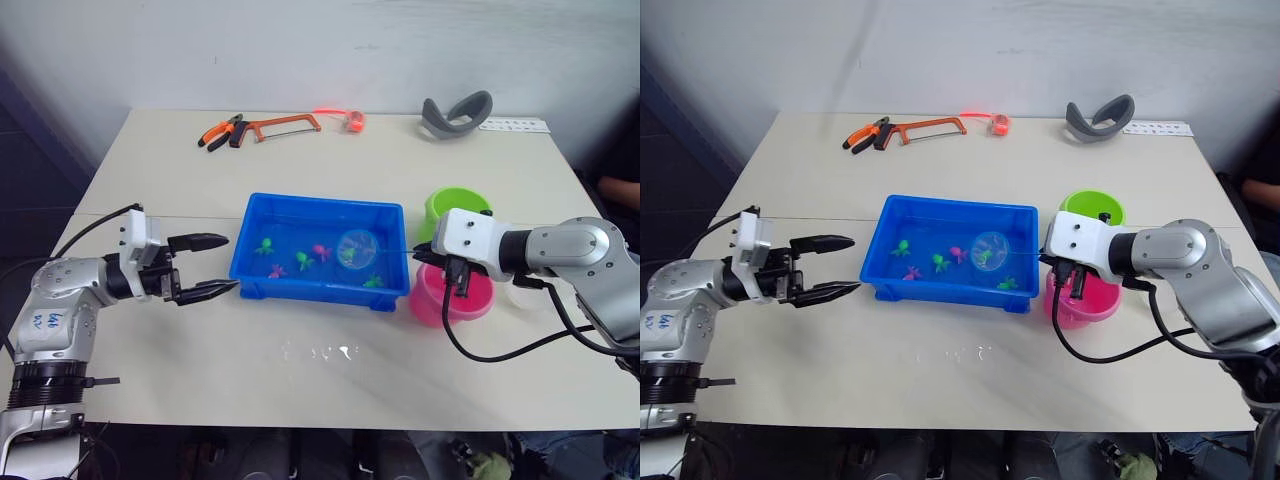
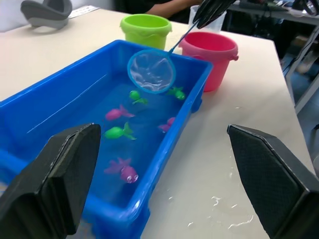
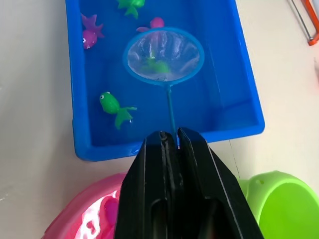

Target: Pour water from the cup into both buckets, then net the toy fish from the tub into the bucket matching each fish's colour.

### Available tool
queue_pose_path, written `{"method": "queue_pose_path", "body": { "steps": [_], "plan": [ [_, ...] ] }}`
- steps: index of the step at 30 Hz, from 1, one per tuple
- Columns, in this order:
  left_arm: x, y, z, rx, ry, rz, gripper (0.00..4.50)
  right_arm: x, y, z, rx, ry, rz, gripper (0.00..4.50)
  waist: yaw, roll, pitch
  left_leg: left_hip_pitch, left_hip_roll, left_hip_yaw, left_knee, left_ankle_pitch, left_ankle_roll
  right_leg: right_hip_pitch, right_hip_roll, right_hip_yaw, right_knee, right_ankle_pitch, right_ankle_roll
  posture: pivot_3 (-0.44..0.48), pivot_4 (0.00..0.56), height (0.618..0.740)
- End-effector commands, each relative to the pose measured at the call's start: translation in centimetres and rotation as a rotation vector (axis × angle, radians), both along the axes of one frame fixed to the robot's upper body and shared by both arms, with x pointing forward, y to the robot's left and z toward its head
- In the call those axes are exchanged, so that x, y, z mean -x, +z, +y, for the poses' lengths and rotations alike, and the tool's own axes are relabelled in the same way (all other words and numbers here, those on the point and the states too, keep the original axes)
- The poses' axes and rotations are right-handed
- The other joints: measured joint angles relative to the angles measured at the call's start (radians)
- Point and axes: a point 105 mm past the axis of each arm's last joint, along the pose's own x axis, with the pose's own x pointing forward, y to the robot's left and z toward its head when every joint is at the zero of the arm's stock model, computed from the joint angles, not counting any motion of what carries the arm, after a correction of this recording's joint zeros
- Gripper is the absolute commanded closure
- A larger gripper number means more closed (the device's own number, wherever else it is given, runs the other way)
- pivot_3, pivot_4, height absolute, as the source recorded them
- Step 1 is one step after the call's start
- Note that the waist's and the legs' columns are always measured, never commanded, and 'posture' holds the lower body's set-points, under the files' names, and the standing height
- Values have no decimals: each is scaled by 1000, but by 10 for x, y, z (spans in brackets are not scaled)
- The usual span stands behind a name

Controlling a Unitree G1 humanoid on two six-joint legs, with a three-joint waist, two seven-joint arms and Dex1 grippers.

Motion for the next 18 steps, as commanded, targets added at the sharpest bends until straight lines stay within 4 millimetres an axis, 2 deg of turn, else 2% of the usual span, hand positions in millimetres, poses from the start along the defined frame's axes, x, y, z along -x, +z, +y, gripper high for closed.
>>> {"method": "queue_pose_path", "body": {
  "steps": [1, 8, 18],
  "plan": [
    [2, 7, 13, -6, 21, -13, 79, 2, 6, 3, 44, 40, -22, 4500, -1, 0, 0, 0, 0, 0, 0, 0, 0, 0, 0, 0, 0, 0, 0, 0, 150, 740],
    [1, 2, 15, -8, 17, 15, 79, 4, 0, 8, 100, 88, -26, 4500, -2, 0, 0, 0, 0, 1, 0, 0, 0, 0, 0, 0, 0, 0, 0, 0, 150, 740],
    [-6, 6, 4, -71, -59, 18, 79, -3, -10, 29, 195, 158, -61, 4500, -14, 0, 0, 0, 0, 1, 0, 0, 0, -1, 0, 0, 1, 0, 0, 0, 150, 740]
  ]
}}
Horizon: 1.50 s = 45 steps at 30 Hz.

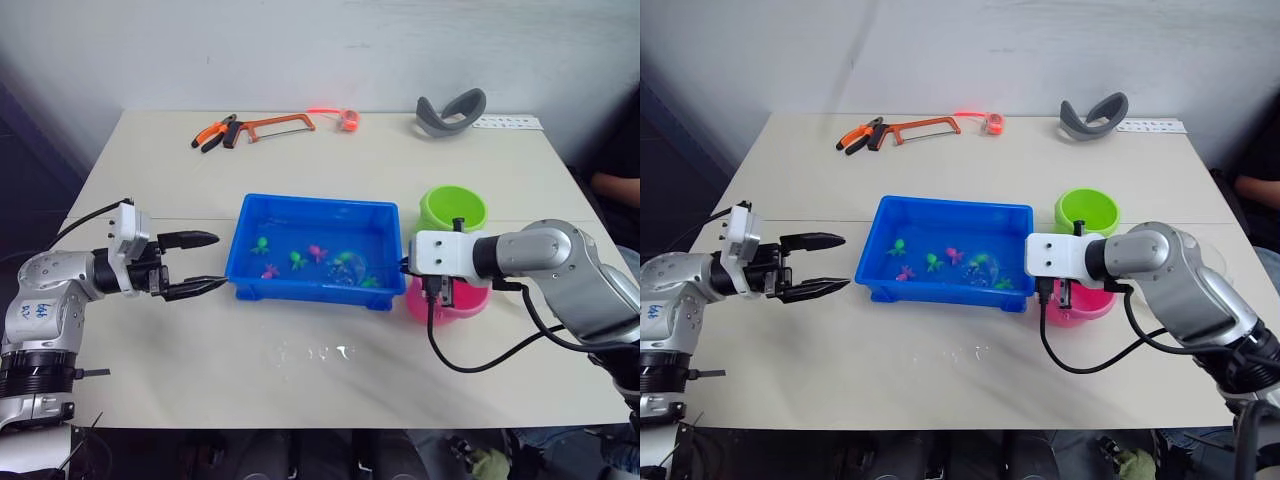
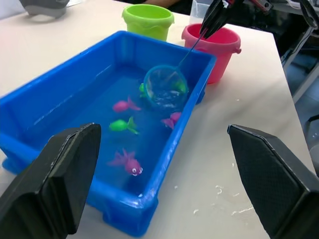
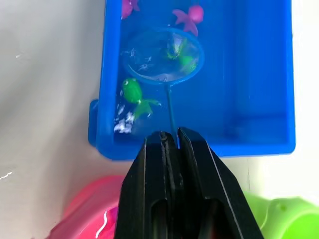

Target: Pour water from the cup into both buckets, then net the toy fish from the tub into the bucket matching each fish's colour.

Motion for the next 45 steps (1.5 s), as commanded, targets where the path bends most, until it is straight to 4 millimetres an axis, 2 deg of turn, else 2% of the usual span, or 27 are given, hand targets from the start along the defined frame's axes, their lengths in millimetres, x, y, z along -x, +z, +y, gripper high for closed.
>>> {"method": "queue_pose_path", "body": {
  "steps": [1, 9, 12, 19, 28, 33, 40, 45],
  "plan": [
    [-5, 14, -7, -70, -72, -36, 79, -4, 2, 22, 84, 89, -61, 4500, 0, 0, 0, 0, 0, 0, 0, 0, 0, 0, 0, 0, 0, 0, 0, 0, 150, 740],
    [-7, 15, -5, -106, -103, -34, 79, -5, -4, 52, 43, 144, -27, 4500, -2, 0, 0, -3, 0, 3, 1, 0, 0, -5, 1, -1, 3, 0, 0, 0, 150, 740],
    [-7, 15, -5, -106, -106, -35, 79, -3, -4, 67, -25, 156, 8, 4500, -2, 0, 0, -3, 0, 3, 1, 0, 0, -6, 1, -1, 3, 0, 0, 0, 150, 740],
    [-7, 15, -2, -112, -101, -40, 79, 2, 0, 73, -146, 130, 124, 4500, -2, 0, 0, -11, -1, 5, 2, 1, 1, -14, 3, -7, 6, 0, 0, 0, 150, 740],
    [-9, 16, -6, -108, -105, -62, 79, -1, 10, 59, -285, 70, 207, 4500, -1, 0, 0, -11, -1, 4, 2, 1, 1, -14, 3, -7, 6, 0, 0, 0, 150, 740],
    [-14, 19, -15, -91, -125, -89, 79, -9, 26, 40, -374, 6, 207, 4500, 2, 0, 0, -11, -2, 4, 2, 2, 1, -14, 3, -7, 7, 0, 0, 0, 150, 740],
    [-24, 20, -32, -64, -154, -115, 79, -17, 33, 21, -470, -99, 242, 4500, 0, -1, 0, -11, -2, 4, 2, 2, 1, -14, 4, -8, 7, 0, 0, 0, 150, 740],
    [-28, 22, -42, -43, -182, -126, 79, -10, 36, 12, -557, -170, 338, 4500, 1, -1, 0, -11, -1, 4, 2, 2, 1, -14, 4, -8, 7, 0, 0, 0, 150, 740]
  ]
}}
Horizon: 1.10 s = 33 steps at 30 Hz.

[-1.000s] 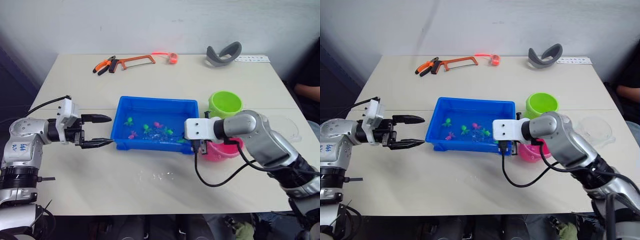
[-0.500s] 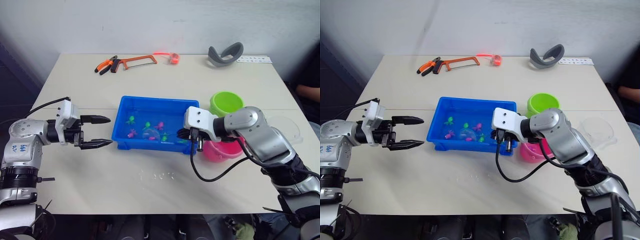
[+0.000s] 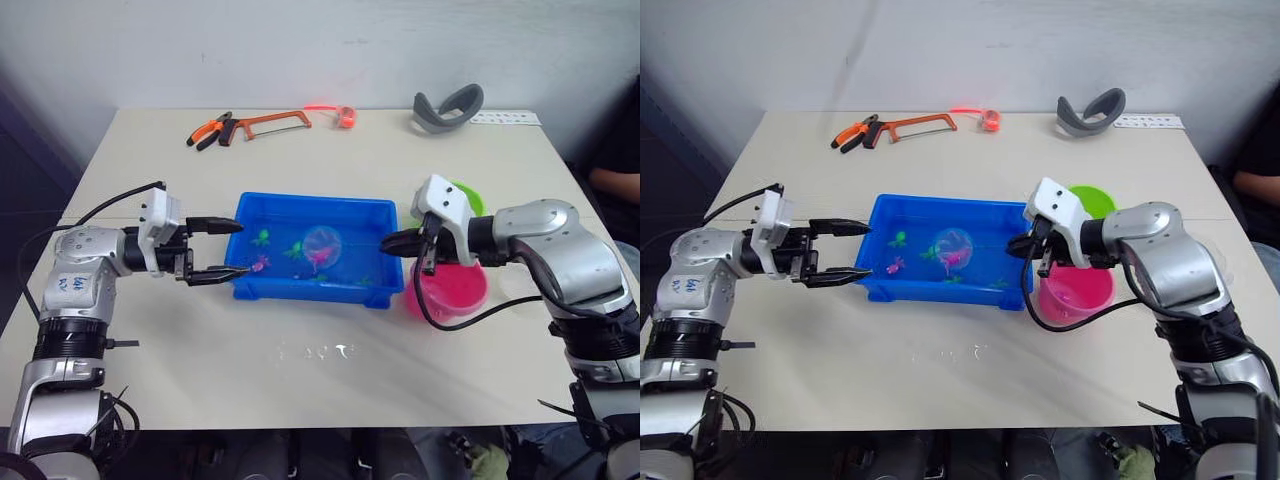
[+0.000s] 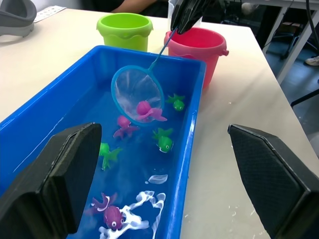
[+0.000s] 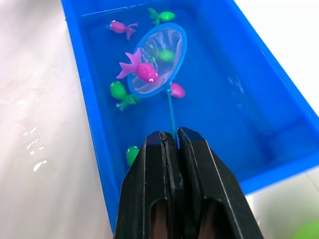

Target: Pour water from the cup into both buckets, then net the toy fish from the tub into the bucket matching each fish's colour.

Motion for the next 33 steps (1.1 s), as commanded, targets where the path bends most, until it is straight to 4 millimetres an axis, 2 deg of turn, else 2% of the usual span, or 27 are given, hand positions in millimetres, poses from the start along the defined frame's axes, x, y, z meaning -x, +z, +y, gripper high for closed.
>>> {"method": "queue_pose_path", "body": {
  "steps": [1, 9, 15, 20, 23, 27, 30, 33],
  "plan": [
    [-2, 9, -4, -5, -16, -41, 79, 9, 15, -6, -84, -37, 41, 4500, 0, 0, 0, 0, 0, 0, 0, 0, 0, 0, 0, 0, 0, 0, 0, 0, 150, 740],
    [-8, 11, -16, 23, -47, -53, 79, 23, 19, -21, -294, -183, 266, 4500, 3, 0, 0, 0, 0, -1, 0, 0, 0, 0, -1, 0, 0, 0, 0, 0, 150, 740],
    [-6, 12, -30, 53, -94, -47, 79, 38, 24, -38, -417, -284, 341, 4500, 3, 0, 0, 0, 0, -1, 0, 0, 0, 0, -1, 0, 0, 0, 0, 0, 150, 740],
    [-1, 16, -51, 105, -170, -45, 79, 66, 34, -64, -427, -350, 202, 4500, 2, 0, 0, -1, 0, -1, 0, 0, 0, 0, -1, 0, 0, 0, 0, 0, 150, 740],
    [1, 21, -64, 154, -211, -28, 79, 79, 29, -79, -381, -436, 150, 4500, 26, 0, 0, -1, -1, -2, 0, 0, 0, 0, -1, 0, 0, 0, 0, 0, 150, 740],
    [8, 19, -92, 182, -304, 21, 79, 103, 20, -105, -374, -586, 82, 4500, 28, -1, -1, -1, -2, -2, 0, 1, 1, 1, -1, 1, -1, 1, 1, 0, 150, 740],
    [14, 18, -109, 191, -357, 45, 79, 119, 13, -116, -333, -665, 56, 4500, 29, -1, -1, -1, -2, -1, 0, 1, 2, 2, -1, 1, -1, 1, 2, 0, 150, 740],
    [16, 16, -120, 199, -385, 57, 79, 128, 11, -128, -321, -748, 16, 4500, 27, -1, -1, 0, -3, -2, 0, 2, 2, 2, -1, 3, 0, 1, 2, 0, 150, 740]
  ]
}}
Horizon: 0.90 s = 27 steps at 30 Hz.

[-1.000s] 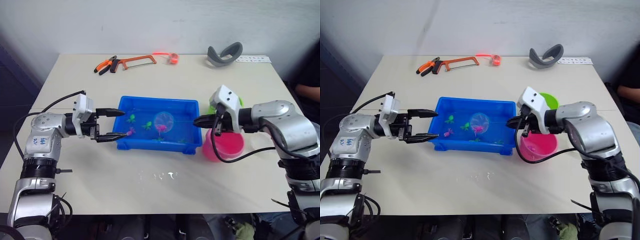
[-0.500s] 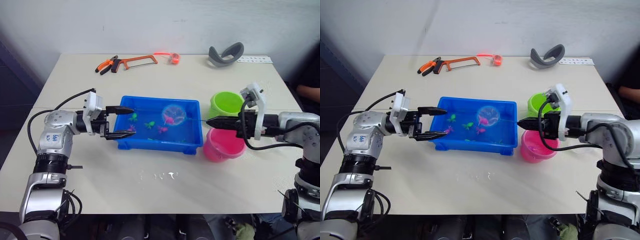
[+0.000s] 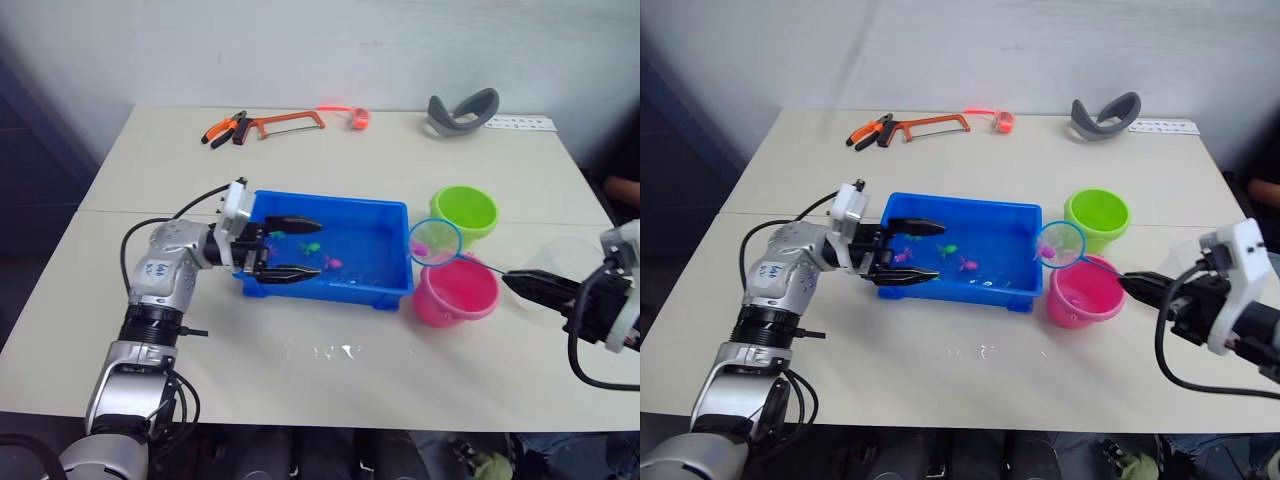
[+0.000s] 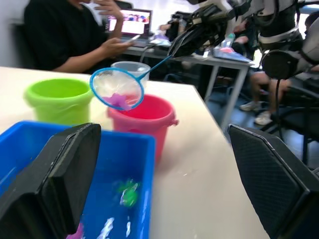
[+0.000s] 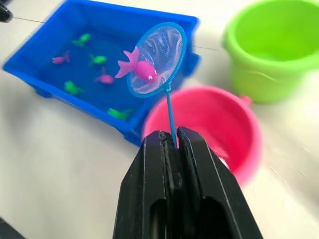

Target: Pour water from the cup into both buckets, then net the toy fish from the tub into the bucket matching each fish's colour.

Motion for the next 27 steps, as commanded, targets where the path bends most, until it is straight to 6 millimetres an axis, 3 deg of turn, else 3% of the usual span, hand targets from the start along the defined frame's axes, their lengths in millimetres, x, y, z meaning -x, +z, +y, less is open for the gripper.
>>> {"method": "queue_pose_path", "body": {
  "steps": [1, 12, 19, 27],
  "plan": [
    [6, 8, -14, 22, -50, -27, 79, 10, 8, -12, 48, -97, -76, 4500, -1, 0, 0, 0, 0, 0, 0, 0, 0, 0, 0, 1, 0, 0, 0, 0, 150, 740],
    [3, 3, -32, 38, -65, 1, 79, 26, -6, -26, 296, -181, -131, 4500, 1, 0, 0, 1, -1, 0, -1, 1, 0, 1, 0, 9, 0, 0, 0, 0, 150, 740],
    [-3, 2, -33, 24, -73, -10, 79, 30, -11, -22, 480, -134, -243, 4500, 0, 0, 0, 2, -2, 0, -1, 1, 0, 1, 0, 10, 0, 0, 1, 0, 150, 740],
    [-4, 1, -35, 29, -82, -8, 79, 35, -21, -19, 938, 31, -452, 4500, 0, 0, 0, 2, -2, 1, -1, 1, 0, 1, 1, 10, 0, 0, 2, 0, 150, 740]
  ]
}}
